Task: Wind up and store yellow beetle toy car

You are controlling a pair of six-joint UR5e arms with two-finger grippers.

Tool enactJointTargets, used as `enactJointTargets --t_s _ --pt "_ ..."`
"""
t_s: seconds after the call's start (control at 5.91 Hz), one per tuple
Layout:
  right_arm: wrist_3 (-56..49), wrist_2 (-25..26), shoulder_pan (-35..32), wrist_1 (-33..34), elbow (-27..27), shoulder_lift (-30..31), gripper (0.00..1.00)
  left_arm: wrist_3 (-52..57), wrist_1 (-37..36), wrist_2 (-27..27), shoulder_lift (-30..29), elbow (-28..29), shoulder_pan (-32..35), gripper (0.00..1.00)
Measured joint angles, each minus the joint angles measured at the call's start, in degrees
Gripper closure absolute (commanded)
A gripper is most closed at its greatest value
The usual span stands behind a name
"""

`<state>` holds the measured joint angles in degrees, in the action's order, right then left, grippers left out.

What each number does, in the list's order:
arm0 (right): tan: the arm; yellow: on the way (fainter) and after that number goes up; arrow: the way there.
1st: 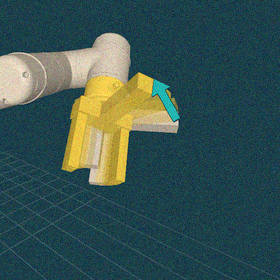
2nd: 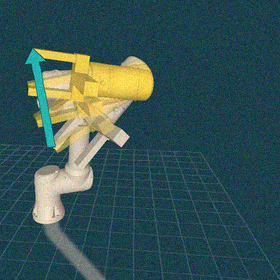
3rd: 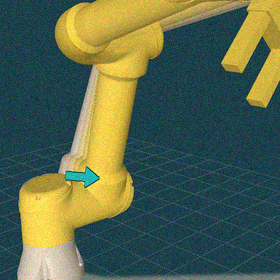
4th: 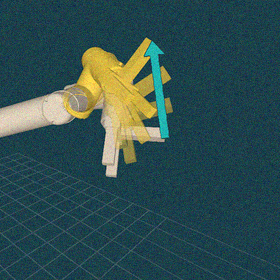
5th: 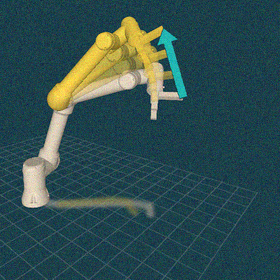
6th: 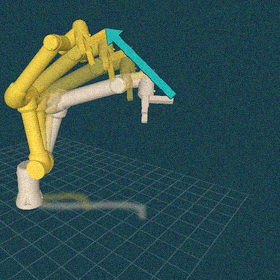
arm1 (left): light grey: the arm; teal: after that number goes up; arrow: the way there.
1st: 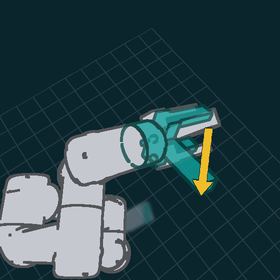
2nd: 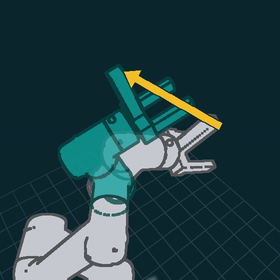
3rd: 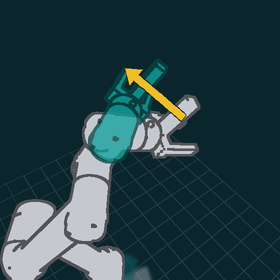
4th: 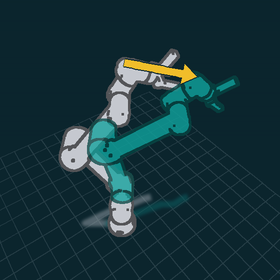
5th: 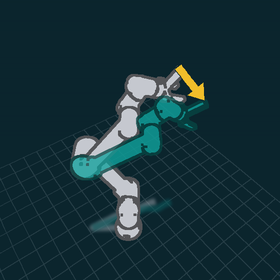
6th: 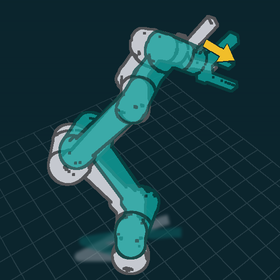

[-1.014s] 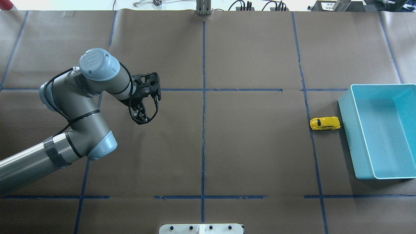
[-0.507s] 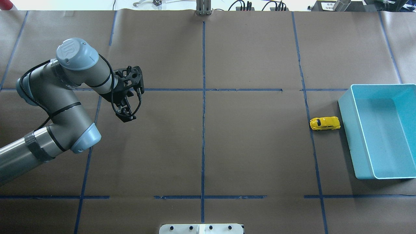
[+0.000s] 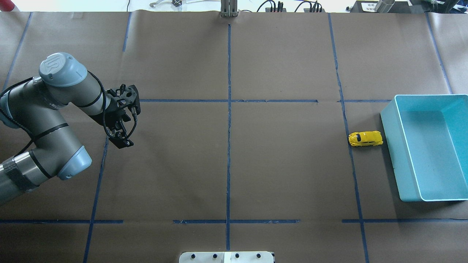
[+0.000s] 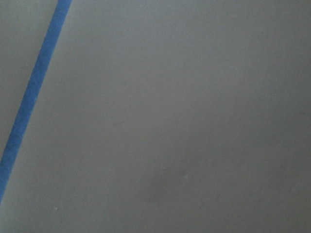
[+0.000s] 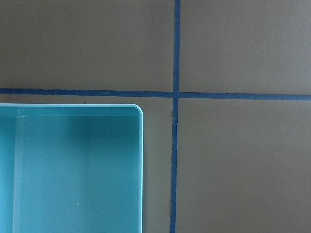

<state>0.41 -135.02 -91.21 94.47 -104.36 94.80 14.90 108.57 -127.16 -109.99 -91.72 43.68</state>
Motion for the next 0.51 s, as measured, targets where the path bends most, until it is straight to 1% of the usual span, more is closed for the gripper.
enactJointTargets --t_s 0.34,0.51 --pt "-0.03 -0.2 3.17 -4.18 -2.71 -0.26 0.0 0.23 0.09 -0.11 3.27 -1.31 0.81 0.0" --pt "-0.04 -0.29 5.26 -4.81 -4.2 -0.92 0.0 0.42 0.13 -0.17 5.56 -2.33 1.66 0.0"
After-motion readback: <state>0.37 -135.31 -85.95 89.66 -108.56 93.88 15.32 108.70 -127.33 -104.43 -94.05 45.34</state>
